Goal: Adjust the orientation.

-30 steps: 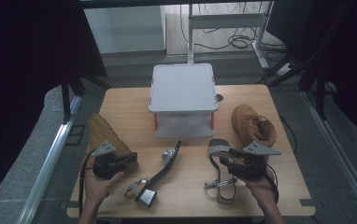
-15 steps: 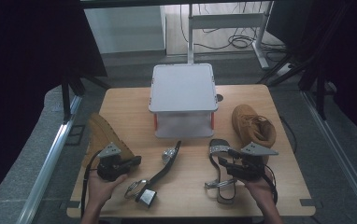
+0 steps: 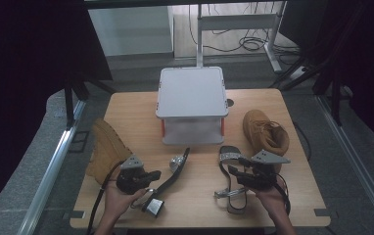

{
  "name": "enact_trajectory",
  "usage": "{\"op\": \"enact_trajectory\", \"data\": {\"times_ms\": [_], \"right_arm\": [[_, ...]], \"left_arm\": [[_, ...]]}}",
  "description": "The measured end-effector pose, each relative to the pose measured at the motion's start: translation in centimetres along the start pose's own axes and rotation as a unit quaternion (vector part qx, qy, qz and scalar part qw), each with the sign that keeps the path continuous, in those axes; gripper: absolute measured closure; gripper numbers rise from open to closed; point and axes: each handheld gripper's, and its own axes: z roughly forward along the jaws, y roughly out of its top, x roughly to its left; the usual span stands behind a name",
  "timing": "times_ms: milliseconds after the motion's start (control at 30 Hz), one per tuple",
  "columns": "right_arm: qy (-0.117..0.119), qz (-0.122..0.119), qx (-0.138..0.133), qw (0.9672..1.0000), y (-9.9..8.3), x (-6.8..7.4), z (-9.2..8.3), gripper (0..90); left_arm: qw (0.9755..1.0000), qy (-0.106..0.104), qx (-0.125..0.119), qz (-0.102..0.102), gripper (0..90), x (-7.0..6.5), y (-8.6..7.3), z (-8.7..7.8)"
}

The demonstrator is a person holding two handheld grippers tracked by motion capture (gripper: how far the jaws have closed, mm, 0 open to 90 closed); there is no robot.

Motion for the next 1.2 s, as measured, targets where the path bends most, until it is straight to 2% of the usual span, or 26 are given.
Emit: {"op": "enact_trajectory", "data": {"times_ms": [100,367,733,833,900,1000,1033,1067,1133,1167,1200], "right_arm": [[-0.001,0.000,0.000,1.0000,0.0,0.0,0.0,45.3],[-0.002,0.000,0.001,1.0000,-0.1,-0.1,0.0,45.1],[-0.005,0.000,0.003,1.0000,-0.2,-0.2,0.0,45.0],[-0.004,0.002,0.003,1.0000,-0.2,-0.1,0.0,45.1],[-0.003,0.003,0.004,1.0000,-0.2,-0.1,-0.1,45.1],[-0.002,0.003,0.004,1.0000,-0.3,0.0,0.0,45.0],[-0.002,0.004,0.005,1.0000,-0.4,-0.1,0.0,45.0],[-0.003,0.003,0.005,1.0000,-0.4,-0.1,0.0,45.0],[-0.002,0.005,0.007,1.0000,-0.5,-0.1,0.1,45.0],[-0.002,0.005,0.007,1.0000,-0.5,-0.1,0.1,45.0],[-0.001,0.004,0.007,1.0000,-0.5,-0.1,0.0,45.0]], "left_arm": [[1.0000,-0.006,0.003,0.004,89.2,-0.2,0.0,0.2],[0.9995,0.004,0.024,0.019,89.3,-0.9,-0.1,1.2],[0.9993,0.007,0.024,0.027,89.4,-1.7,0.1,1.4],[0.9990,0.018,0.026,0.031,89.3,-2.3,0.1,1.7],[0.9989,0.018,0.027,0.035,89.3,-2.8,0.2,1.9],[0.9984,0.014,0.038,0.039,88.2,-3.7,0.3,2.4],[0.9971,0.021,0.055,0.048,87.7,-4.1,0.3,2.8],[0.9971,0.021,0.055,0.048,86.8,-4.1,0.3,2.8],[0.9950,0.004,0.081,0.060,86.6,-5.3,0.1,4.3],[0.9950,0.004,0.081,0.060,87.1,-5.3,0.1,4.3],[0.9940,0.004,0.086,0.067,87.2,-6.0,0.0,5.0]]}}
